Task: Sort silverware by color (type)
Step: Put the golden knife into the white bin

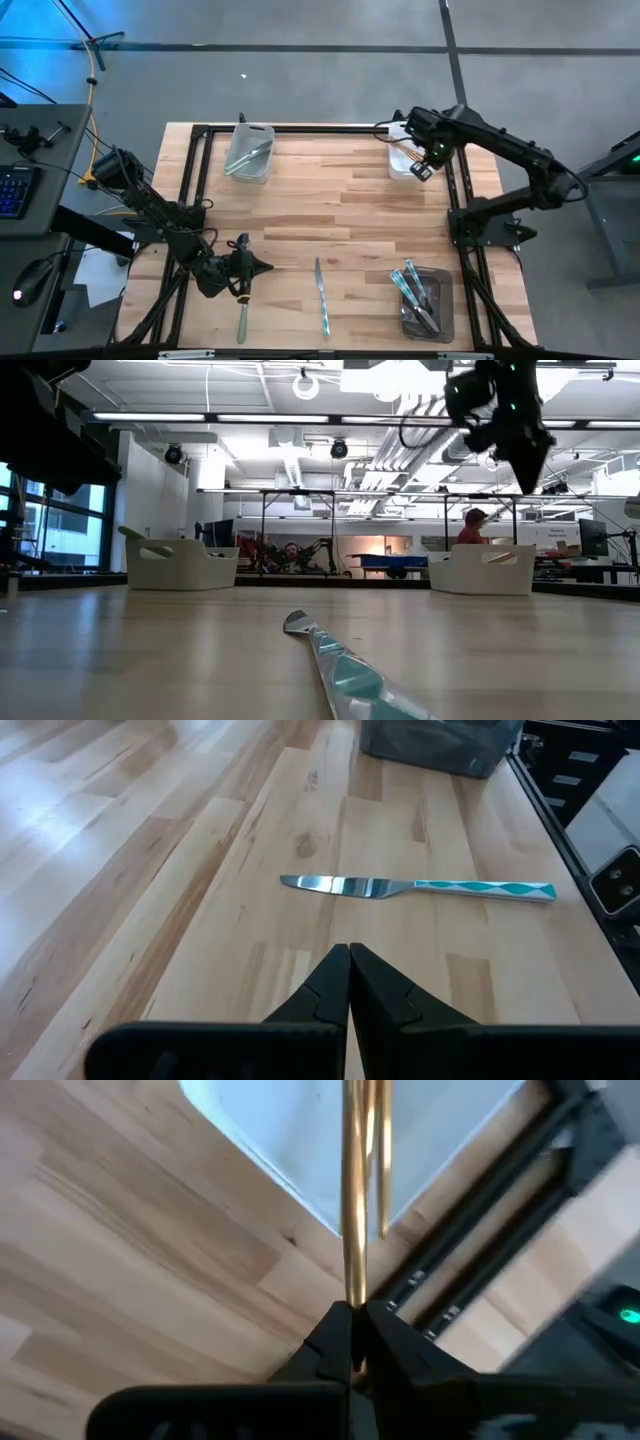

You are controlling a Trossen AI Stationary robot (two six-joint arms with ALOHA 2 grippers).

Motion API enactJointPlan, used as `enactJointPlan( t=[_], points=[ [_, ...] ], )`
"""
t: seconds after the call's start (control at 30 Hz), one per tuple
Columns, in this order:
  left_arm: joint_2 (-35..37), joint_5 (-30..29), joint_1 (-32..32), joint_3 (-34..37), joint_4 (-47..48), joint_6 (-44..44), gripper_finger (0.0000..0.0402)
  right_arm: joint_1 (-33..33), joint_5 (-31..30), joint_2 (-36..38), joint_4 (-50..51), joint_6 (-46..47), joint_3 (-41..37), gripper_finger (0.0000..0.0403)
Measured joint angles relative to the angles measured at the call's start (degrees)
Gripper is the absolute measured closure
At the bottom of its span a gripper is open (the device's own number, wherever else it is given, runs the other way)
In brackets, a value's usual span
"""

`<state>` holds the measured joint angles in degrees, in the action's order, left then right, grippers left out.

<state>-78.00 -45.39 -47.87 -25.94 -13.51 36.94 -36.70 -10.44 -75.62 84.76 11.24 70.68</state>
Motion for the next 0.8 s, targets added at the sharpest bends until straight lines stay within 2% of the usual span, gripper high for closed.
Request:
enactJointPlan(
  t=[0.17,0.33,0.57,0.8],
  points=[
    [0.0,0.9,1.4,0.0,-0.1,0.0,0.0401,-5.4,3.0,3.1,-12.1,-4.5,-10.5,0.0403],
    [0.0,1.9,2.9,0.0,-0.2,0.3,0.0401,-8.5,6.4,2.2,-20.4,-7.6,-15.7,0.0403],
    [0.0,4.7,4.4,0.0,-0.1,0.3,0.0401,-9.6,6.5,1.8,-20.4,-8.2,-17.1,0.0403],
    [0.0,4.8,4.5,0.0,-0.1,0.8,0.0401,-9.5,5.5,1.8,-17.9,-4.9,-17.1,0.0403]
  ],
)
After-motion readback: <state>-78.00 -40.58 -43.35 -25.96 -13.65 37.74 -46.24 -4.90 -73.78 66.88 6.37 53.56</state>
